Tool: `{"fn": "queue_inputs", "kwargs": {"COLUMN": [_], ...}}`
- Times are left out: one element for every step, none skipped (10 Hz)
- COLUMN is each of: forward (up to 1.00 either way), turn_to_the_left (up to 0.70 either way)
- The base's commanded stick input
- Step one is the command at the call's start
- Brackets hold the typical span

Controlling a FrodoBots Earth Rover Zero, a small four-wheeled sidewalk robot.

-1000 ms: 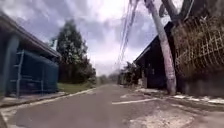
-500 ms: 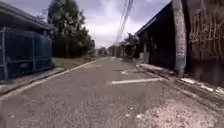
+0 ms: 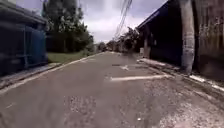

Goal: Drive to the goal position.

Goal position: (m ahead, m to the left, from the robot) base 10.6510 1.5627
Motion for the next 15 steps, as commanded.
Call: {"fn": "queue_inputs", "kwargs": {"forward": [0.70, 0.70, 0.70, 0.70, 0.70, 0.70, 0.70, 0.70, 0.70, 0.70, 0.70, 0.70, 0.70, 0.70, 0.70], "turn_to_the_left": [0.00, 0.00, 0.00, 0.00, 0.00, 0.00, 0.00, 0.00, 0.00, 0.00, 0.00, 0.00, 0.00, 0.00, 0.00]}}
